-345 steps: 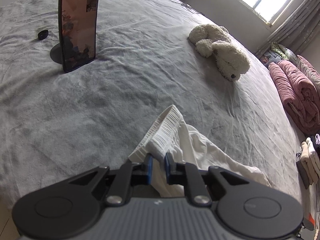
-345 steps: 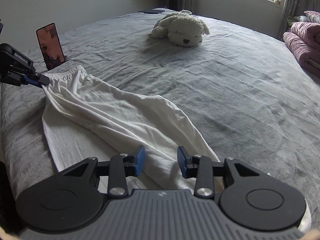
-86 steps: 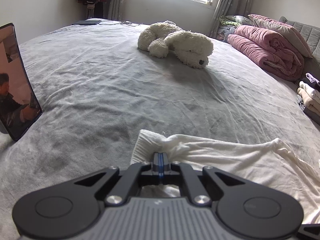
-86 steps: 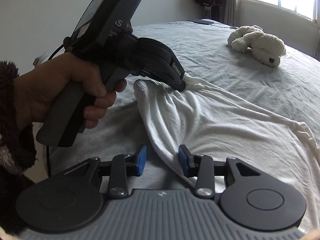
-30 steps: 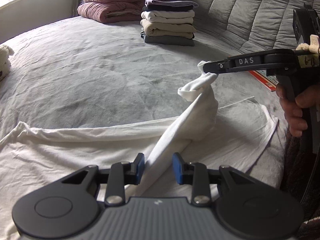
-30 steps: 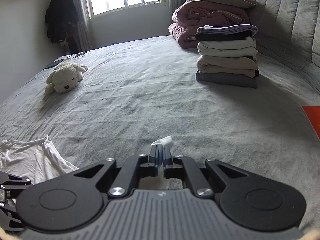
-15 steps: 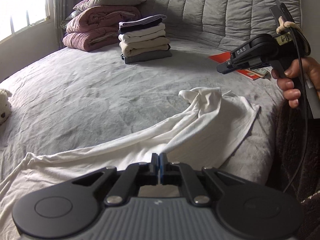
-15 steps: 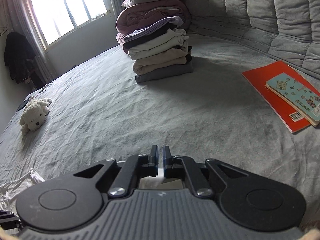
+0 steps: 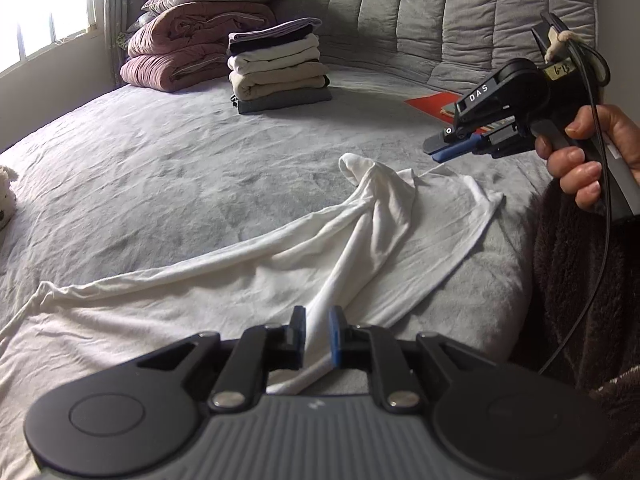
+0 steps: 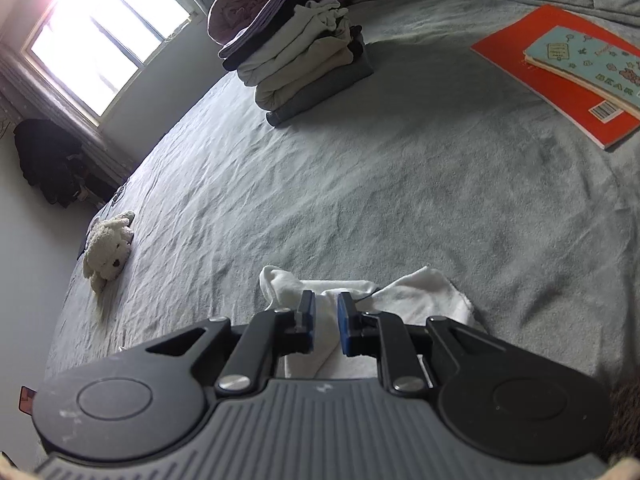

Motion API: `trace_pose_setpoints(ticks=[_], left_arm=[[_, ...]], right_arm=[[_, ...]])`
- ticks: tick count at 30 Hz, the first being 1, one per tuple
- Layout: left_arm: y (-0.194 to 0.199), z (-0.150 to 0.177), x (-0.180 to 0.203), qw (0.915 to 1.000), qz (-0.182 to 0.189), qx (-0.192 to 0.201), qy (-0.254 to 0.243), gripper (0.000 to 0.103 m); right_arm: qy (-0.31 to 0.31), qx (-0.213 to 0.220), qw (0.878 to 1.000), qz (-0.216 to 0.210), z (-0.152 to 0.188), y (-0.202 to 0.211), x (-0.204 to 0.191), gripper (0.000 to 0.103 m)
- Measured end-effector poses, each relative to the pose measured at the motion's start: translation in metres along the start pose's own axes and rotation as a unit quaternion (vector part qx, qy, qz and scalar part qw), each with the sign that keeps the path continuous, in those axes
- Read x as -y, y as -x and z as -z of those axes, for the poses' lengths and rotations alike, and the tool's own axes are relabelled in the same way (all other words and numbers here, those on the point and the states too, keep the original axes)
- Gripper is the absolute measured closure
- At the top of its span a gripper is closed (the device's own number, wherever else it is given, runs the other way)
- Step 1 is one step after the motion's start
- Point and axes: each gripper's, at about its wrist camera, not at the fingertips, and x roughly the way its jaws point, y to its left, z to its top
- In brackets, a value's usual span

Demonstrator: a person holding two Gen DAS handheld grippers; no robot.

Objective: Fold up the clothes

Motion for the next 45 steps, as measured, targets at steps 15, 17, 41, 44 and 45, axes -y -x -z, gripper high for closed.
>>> trace_pose_setpoints(ticks=[15,17,41,44,45], left_arm=[[-0.124,-0.095,-0.042,0.9594,0.127,-0.062,0.244,0.069],[-0.14,-0.101,-0.045,0.9484,0.14,-0.074,0.274,0.069],[-0.194,-0.134,-0.035,0.9294,0.187,-0.138,0.286,0.061],[-0.194,-0.141,-0.02,0.937,0.199,-0.147,0.247,0.058],[-0.194,-0.143,-0.014,0.9396,0.203,-0.149,0.231,0.056]], right_arm=[[-0.118,-0.01,0.993,-0.014,-0.003,-0.031,0.025,0.064],[-0.132,-0.006,0.991,-0.015,-0.003,-0.034,0.028,0.065],[-0.051,0.056,0.996,0.044,0.047,0.023,0.017,0.098],[-0.057,0.027,0.997,0.052,0.058,0.008,0.023,0.098],[-0.062,0.027,0.997,0.048,0.058,0.008,0.026,0.098]])
